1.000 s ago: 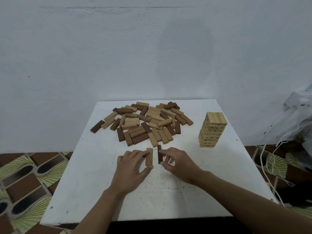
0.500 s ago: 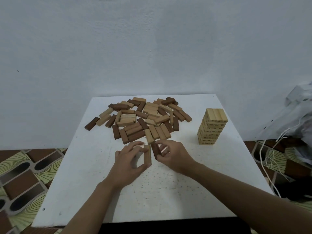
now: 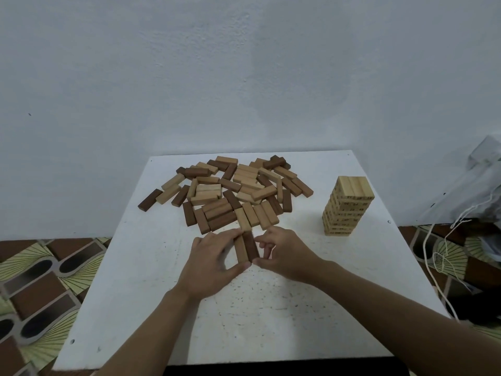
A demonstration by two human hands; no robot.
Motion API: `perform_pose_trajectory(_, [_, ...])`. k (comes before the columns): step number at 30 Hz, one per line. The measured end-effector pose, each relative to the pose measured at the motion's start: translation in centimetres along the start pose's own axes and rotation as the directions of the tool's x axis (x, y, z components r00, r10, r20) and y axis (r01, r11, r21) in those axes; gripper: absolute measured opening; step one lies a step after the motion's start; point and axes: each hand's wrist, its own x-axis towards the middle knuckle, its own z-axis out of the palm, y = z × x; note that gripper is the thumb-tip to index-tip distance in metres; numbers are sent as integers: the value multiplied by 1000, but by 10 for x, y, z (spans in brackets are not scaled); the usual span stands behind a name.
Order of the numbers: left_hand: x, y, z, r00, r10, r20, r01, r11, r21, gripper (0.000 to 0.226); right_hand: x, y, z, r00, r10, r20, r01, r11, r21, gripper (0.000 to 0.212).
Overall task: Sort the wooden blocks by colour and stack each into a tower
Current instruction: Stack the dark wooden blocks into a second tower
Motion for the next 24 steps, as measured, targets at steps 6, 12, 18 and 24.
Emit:
perform_pose_trajectory(6, [1, -1, 2, 1000, -24, 4, 24, 1000, -3, 76, 1, 0, -2, 997, 65, 39, -67, 996, 58, 51])
perform_pose_trajectory(12, [1, -1, 0, 999, -29, 17, 30, 999, -16, 78, 1, 0, 3, 995, 95, 28, -96, 994, 48, 44])
perform_pose_trajectory(18, [4, -1, -3, 999, -20, 31, 21, 998, -51, 74, -1, 2, 3, 995, 83, 58, -85, 996, 33, 44])
perform_pose_trajectory(24, [3, 0, -3, 1000, -23, 1, 23, 996, -91, 73, 16, 1, -14, 999, 28, 25, -29, 997, 71, 22])
